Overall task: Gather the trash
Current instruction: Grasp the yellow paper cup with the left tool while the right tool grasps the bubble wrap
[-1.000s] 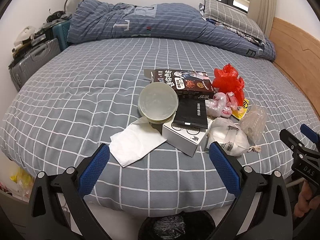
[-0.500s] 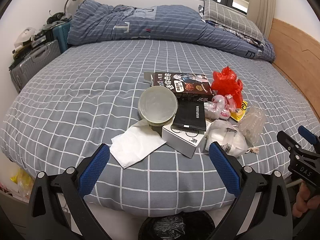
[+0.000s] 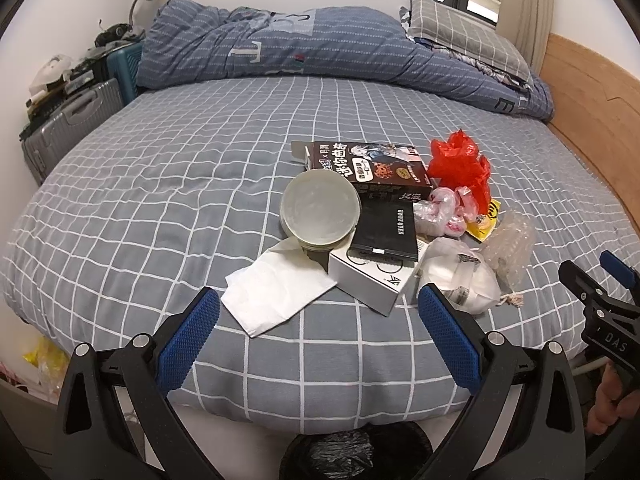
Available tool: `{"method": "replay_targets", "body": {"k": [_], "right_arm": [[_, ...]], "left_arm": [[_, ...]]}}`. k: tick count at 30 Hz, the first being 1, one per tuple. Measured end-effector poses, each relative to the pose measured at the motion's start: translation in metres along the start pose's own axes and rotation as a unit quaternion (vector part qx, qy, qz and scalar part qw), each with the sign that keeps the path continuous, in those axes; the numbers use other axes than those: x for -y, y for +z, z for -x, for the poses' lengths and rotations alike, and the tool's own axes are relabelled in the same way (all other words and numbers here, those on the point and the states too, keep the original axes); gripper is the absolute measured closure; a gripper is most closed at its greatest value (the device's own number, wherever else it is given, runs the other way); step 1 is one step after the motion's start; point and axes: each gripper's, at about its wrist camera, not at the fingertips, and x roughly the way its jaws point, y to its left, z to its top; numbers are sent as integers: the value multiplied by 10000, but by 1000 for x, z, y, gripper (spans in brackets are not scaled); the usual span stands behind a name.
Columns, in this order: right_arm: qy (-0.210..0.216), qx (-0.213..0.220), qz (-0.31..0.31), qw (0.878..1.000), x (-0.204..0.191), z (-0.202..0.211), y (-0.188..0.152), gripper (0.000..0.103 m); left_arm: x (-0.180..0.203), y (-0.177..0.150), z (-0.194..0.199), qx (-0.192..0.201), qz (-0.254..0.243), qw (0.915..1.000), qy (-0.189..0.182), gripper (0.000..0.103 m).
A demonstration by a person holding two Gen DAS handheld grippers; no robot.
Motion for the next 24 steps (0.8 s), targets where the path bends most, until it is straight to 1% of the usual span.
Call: {"method": "replay_targets", "body": {"k": [3, 6, 10, 13, 14, 16, 20, 24], "right_arm": [[48, -9, 10, 10000, -1, -13, 5, 7], [130, -232, -33, 9996, -2, -33, 0, 9], [-7, -237, 170, 9996, -6, -45, 3, 10], [26, -340, 53, 9994, 1, -58, 9, 10], [29, -372, 35, 9993, 2, -63, 11, 10], [54, -479, 14, 9988, 4, -74, 14, 10], [177, -717, -63, 9972, 7, -93, 16, 10], [287, -976, -260, 9945, 11, -109, 12, 10]], "left_arm": [[1, 9, -11, 0, 23, 10000, 18, 6], [3, 16, -30, -99, 17, 9999, 77, 6], [-1, 26, -55, -244, 92, 9996, 97, 6], [-3, 33, -69, -325, 165, 9993, 44, 6], [-2, 36, -75, -333, 124, 9993, 90, 6], [0, 39, -85, -371, 48, 9992, 149, 6], [0, 44, -100, -451, 67, 9989, 146, 6], [5, 46, -108, -465, -7, 9988, 137, 6]]}}
